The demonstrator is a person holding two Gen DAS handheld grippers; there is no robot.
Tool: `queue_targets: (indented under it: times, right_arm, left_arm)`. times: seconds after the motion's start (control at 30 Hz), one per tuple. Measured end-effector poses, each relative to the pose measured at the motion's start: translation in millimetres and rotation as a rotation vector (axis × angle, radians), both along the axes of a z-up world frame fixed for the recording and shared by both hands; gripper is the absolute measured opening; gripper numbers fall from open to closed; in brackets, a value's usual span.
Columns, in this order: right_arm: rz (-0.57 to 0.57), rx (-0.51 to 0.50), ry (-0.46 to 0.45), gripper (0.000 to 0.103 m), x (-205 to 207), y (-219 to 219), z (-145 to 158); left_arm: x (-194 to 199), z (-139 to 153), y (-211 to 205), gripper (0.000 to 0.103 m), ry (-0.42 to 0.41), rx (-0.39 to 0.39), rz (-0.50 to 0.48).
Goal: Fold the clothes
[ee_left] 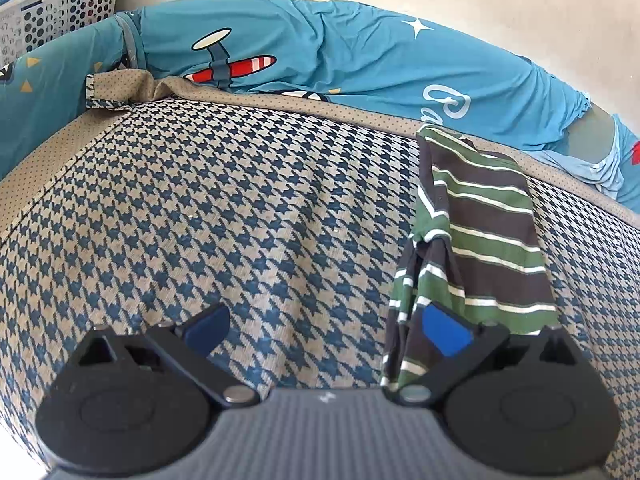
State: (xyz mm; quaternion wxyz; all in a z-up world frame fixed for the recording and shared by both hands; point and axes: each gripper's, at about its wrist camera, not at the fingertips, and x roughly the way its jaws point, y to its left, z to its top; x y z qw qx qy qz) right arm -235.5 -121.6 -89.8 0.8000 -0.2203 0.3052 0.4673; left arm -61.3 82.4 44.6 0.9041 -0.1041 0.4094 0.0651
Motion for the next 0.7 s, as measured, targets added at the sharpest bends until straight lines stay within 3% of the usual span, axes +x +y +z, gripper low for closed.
queue_targets:
  times: [0.4,0.53,0.63,0.7]
  right_arm:
    - [0.07,0.001,0.048,0.009,17,-10,1]
    - [0.052,0.028,0.082,0.01,22,-15,0]
    - [0.052,0.044,0.096,0.011,25,-19,0]
    - [0.043,0.057,0.116,0.012,28,-21,1]
  left_arm:
    - [41,-29,-35,0.103,0.015,0.088,-0.126]
    - [53,-48,-25,0.103,0.077,0.12,-0.05]
    - [55,-58,-9,0.103,0.111,0.065,0.003]
    - [53,-59,-7,0.103,0.109,0.072,0.002]
